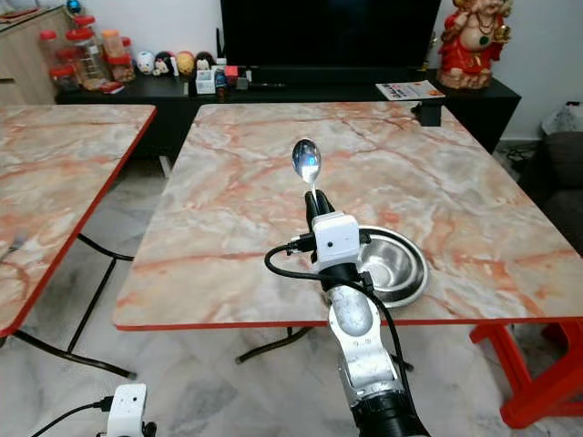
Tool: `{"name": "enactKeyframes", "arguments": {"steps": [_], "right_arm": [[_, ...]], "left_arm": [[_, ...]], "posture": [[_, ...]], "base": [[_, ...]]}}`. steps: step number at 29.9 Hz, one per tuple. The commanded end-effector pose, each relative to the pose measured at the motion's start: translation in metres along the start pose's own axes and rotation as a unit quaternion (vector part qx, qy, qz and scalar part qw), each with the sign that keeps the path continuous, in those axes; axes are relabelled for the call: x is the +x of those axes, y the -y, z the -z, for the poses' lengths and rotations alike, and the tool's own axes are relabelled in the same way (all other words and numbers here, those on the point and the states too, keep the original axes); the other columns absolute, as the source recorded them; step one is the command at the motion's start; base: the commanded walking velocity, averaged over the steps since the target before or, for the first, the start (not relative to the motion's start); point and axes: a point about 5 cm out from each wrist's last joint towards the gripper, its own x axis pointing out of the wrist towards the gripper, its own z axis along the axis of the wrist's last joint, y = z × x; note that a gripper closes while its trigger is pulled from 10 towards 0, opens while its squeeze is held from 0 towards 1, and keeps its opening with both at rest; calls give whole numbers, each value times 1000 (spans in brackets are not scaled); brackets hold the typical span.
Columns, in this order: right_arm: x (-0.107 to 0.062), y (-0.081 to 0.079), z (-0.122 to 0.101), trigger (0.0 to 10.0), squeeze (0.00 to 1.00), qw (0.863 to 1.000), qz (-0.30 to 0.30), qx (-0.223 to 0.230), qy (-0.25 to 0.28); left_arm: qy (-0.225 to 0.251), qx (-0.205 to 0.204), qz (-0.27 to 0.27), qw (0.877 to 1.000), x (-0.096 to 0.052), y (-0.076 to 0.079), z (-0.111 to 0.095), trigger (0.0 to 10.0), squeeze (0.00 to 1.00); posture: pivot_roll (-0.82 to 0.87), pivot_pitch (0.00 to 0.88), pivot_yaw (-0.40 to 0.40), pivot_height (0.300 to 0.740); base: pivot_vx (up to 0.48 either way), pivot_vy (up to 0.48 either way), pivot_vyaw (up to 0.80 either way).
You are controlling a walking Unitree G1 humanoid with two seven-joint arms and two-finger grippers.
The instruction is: Setting the table
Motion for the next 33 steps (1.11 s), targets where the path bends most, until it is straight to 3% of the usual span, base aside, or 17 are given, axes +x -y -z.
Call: {"name": "enactKeyframes", "arguments": {"steps": [1,33], "right_arm": [[2,-2,-4,10000,0,1000,-5,-3,8],[1,0,-4,10000,0,1000,-2,-4,2]], "left_arm": [[-5,2,-5,1000,0,-3,2,10000,0],[-5,-7,-6,1000,0,-2,2,10000,0]], "posture": [[-56,0,-5,740],[-55,0,-14,740]], "base": [[0,-292,0],[0,-303,0]]}}
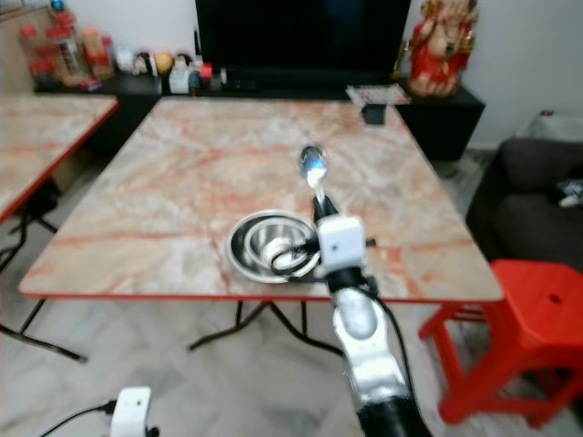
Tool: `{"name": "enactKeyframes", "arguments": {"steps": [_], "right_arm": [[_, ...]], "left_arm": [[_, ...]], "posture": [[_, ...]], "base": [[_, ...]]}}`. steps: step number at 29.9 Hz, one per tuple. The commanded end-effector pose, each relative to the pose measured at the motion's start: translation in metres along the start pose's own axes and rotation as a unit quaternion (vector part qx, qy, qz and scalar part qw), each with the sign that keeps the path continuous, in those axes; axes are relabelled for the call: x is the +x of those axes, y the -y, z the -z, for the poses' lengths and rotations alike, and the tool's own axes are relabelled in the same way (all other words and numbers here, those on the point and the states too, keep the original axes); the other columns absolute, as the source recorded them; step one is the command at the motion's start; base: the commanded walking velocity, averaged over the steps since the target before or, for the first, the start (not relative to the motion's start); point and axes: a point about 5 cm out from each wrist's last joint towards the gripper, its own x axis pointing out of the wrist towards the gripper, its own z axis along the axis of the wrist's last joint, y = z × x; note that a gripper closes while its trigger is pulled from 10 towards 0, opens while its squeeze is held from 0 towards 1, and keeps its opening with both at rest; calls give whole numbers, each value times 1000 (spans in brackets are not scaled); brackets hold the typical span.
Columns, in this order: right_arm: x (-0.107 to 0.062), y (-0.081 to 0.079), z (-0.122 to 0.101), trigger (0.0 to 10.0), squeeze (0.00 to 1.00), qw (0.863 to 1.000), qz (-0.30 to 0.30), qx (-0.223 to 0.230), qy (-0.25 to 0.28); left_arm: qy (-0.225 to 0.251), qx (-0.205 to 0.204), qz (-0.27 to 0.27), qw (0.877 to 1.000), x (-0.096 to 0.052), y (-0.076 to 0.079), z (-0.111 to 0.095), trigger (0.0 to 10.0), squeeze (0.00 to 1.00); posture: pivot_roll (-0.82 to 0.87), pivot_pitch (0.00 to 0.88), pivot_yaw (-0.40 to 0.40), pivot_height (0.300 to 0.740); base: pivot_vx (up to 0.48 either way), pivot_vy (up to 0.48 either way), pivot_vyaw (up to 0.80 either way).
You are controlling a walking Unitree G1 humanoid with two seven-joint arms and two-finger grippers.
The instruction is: Setting the table
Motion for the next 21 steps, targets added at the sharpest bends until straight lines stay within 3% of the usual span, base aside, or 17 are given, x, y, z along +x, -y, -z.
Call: {"name": "enactKeyframes", "arguments": {"steps": [1,21], "right_arm": [[2,8,-3,10000,0,1000,9,-5,4],[0,11,5,10000,0,999,33,2,-19]], "left_arm": [[0,-6,3,1000,1,5,-2,10000,0],[19,-26,0,999,2,2,-10,10000,0]], "posture": [[-54,0,-14,740],[-56,0,-5,740]], "base": [[0,0,0],[31,0,0]]}}
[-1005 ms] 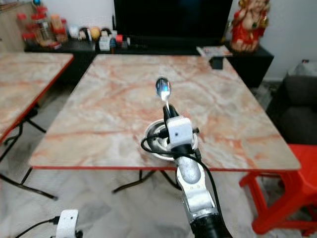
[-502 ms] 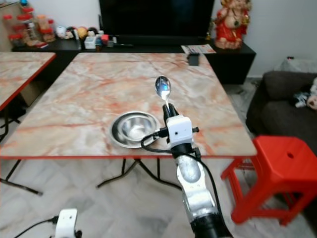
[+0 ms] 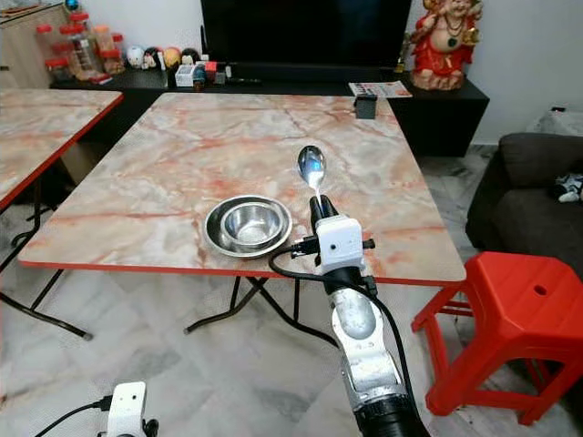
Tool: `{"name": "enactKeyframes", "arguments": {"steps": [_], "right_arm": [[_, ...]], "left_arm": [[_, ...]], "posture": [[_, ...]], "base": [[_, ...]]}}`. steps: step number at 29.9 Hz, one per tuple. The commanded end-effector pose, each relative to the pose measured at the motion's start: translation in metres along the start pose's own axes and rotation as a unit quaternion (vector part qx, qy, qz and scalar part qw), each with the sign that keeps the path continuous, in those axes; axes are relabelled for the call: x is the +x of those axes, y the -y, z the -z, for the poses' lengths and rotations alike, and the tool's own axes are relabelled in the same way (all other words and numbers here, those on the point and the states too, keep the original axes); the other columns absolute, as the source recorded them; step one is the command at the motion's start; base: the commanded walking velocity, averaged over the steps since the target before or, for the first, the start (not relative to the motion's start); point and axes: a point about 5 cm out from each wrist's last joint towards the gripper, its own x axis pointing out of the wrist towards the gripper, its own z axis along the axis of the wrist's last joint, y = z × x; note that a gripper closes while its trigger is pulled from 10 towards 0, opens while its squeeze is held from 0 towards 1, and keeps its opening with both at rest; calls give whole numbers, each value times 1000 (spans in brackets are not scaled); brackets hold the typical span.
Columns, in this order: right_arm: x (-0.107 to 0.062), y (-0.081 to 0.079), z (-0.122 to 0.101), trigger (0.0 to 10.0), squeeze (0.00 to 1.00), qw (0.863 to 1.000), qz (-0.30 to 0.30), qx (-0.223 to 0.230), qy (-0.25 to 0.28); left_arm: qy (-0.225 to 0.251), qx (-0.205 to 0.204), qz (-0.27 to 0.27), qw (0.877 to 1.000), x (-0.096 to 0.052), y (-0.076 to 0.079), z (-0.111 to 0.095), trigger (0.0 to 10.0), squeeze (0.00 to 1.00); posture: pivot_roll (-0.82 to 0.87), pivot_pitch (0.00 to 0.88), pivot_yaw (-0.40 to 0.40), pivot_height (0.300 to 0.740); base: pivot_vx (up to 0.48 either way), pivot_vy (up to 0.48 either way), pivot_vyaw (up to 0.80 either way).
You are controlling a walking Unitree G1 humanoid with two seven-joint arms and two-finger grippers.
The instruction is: Setting the table
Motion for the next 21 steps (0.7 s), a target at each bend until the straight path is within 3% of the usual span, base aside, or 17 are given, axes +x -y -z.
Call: {"name": "enactKeyframes", "arguments": {"steps": [1,6,9,21], "right_arm": [[2,4,0,10000,0,1000,14,3,-3],[2,4,2,10000,0,1000,23,12,-14],[3,4,1,10000,0,1000,22,11,-10],[3,2,-2,10000,0,1000,14,8,0]], "left_arm": [[9,2,-4,1000,1,-2,-6,10000,0],[9,3,-4,1000,1,-3,-6,10000,0],[9,4,-4,1000,1,-3,-6,10000,0],[6,4,-5,1000,1,-3,-4,10000,0]], "posture": [[-56,0,-4,740],[-53,0,-4,740],[-55,0,-5,740],[-52,0,-9,740]], "base": [[326,0,0],[295,0,0],[261,0,-673],[238,0,0]]}}
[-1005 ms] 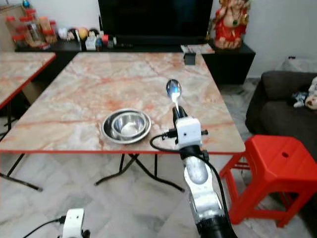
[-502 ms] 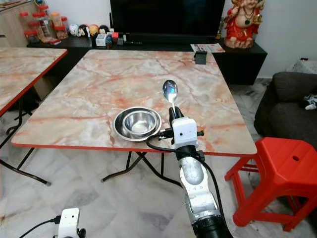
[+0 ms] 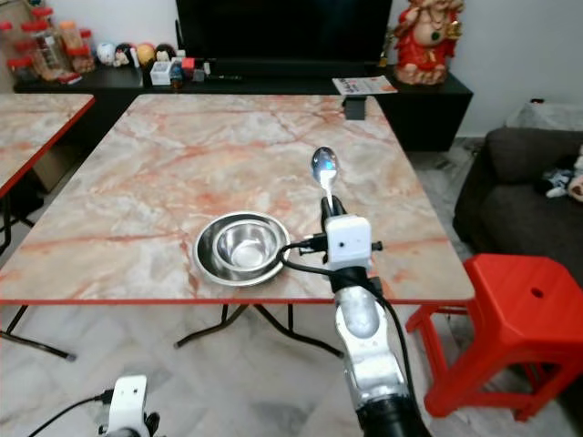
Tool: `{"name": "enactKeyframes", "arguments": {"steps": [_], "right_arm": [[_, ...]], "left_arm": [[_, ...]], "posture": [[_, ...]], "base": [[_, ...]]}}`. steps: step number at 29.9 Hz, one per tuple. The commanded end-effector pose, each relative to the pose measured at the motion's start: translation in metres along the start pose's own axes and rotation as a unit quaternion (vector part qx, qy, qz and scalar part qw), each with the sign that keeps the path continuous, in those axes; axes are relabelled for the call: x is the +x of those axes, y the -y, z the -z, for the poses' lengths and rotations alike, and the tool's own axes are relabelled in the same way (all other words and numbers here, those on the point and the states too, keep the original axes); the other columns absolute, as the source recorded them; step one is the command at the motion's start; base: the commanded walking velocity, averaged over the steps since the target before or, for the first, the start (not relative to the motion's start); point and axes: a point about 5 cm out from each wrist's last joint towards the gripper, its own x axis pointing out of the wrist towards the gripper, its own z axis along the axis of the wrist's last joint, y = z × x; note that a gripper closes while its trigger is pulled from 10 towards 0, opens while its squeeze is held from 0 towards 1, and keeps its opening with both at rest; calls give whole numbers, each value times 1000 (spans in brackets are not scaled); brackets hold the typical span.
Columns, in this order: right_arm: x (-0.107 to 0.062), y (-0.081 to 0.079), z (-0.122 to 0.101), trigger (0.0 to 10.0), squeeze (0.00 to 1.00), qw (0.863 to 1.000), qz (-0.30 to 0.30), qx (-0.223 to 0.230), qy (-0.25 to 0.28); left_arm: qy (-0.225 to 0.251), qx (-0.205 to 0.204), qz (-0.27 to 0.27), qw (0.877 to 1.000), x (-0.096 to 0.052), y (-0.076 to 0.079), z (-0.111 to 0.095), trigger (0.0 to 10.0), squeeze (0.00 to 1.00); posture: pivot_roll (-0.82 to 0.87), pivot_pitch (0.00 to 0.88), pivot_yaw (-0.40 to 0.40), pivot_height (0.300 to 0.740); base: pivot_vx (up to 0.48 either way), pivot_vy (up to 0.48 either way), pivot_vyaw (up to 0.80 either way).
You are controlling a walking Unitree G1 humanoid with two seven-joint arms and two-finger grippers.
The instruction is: Setting the table
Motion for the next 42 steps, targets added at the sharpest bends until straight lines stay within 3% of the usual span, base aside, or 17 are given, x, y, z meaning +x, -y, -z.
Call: {"name": "enactKeyframes", "arguments": {"steps": [1,15,42], "right_arm": [[1,8,-2,10000,0,1000,11,-5,3],[0,7,-1,10000,0,1000,12,-6,2],[0,8,0,10000,0,1000,14,-2,1]], "left_arm": [[0,0,0,1000,0,2,-1,10000,0],[2,3,0,1000,0,1,-2,10000,0],[4,-2,1,1000,0,2,-2,10000,0]], "posture": [[-51,0,-9,740],[-52,0,-3,740],[-50,0,-6,740]], "base": [[0,0,0],[34,0,0],[313,0,-44]]}}
